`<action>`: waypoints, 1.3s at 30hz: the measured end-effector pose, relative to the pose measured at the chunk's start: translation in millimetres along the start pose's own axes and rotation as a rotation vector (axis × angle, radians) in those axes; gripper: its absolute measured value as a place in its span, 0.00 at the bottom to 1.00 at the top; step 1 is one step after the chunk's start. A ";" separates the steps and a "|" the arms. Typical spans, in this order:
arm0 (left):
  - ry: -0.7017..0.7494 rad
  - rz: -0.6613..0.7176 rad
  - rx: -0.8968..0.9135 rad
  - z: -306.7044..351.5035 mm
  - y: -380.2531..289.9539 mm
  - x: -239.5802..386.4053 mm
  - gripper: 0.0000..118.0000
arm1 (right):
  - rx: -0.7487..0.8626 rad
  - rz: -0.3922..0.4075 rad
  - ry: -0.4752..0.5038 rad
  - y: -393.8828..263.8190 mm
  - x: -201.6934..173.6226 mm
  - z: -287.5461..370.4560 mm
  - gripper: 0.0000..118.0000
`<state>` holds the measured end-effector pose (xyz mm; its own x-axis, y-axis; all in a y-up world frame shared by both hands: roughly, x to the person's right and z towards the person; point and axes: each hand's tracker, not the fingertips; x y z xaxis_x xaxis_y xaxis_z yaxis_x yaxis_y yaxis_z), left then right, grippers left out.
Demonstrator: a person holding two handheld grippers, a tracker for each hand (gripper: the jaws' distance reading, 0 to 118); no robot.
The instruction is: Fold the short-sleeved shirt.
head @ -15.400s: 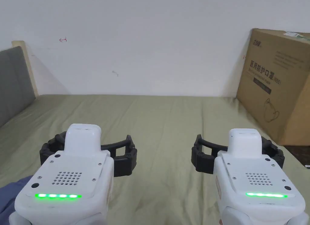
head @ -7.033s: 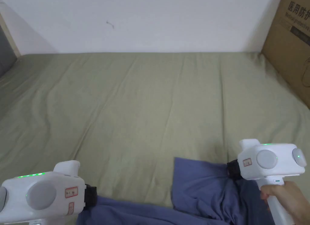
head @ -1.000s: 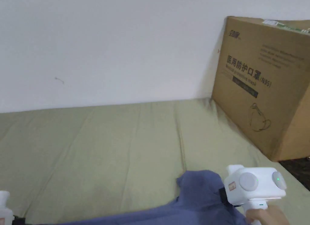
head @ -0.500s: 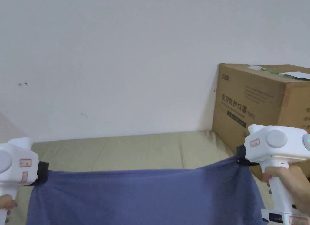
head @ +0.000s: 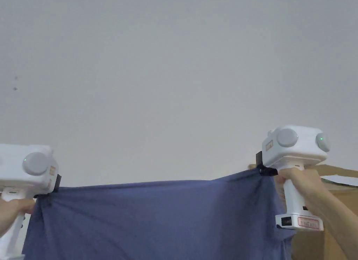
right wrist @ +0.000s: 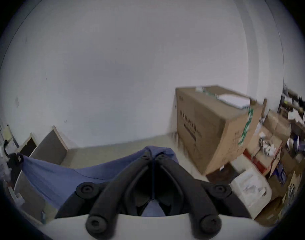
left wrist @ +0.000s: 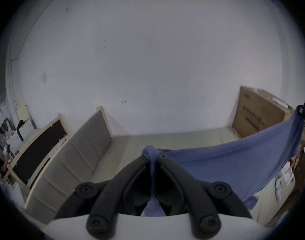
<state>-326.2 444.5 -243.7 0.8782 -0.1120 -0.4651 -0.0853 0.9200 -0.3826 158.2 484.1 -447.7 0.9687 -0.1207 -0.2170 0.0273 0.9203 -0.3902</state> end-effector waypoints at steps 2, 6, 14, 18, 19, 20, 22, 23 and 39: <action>0.009 0.015 0.041 -2.5 33.7 -1.4 0.02 | 0.054 0.079 -0.044 30.9 -16.2 4.9 0.00; 0.048 0.064 0.145 -4.7 83.4 -5.9 0.02 | 0.180 -0.013 -0.051 76.9 -27.7 16.2 0.00; 0.086 0.032 0.171 -26.1 54.7 -6.0 0.02 | 0.168 0.021 -0.001 54.1 -37.6 -1.3 0.00; 0.059 0.048 0.006 -82.2 -11.9 3.1 0.02 | 0.008 0.103 -0.041 -9.6 -38.6 -61.5 0.00; 0.041 0.043 -0.033 -98.6 -30.9 7.2 0.02 | -0.042 0.095 -0.046 -30.4 -36.4 -81.7 0.00; 0.039 0.022 -0.077 -115.4 -52.0 12.9 0.02 | -0.086 0.079 -0.051 -49.9 -33.3 -99.7 0.00; 0.029 -0.013 -0.153 -153.3 -97.7 24.5 0.02 | -0.188 0.068 -0.063 -97.8 -26.3 -143.7 0.00; 0.034 -0.029 -0.190 -169.2 -119.2 30.6 0.02 | -0.237 0.071 -0.078 -124.3 -22.7 -165.3 0.00; -0.006 0.034 -0.637 -297.4 -410.9 53.0 0.02 | -0.753 0.074 -0.167 -418.2 17.9 -295.1 0.00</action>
<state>-384.7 -51.2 -348.6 0.8724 -0.0831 -0.4817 -0.3747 0.5190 -0.7682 91.3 -12.8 -552.5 0.9874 0.0437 -0.1520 -0.1563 0.4152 -0.8962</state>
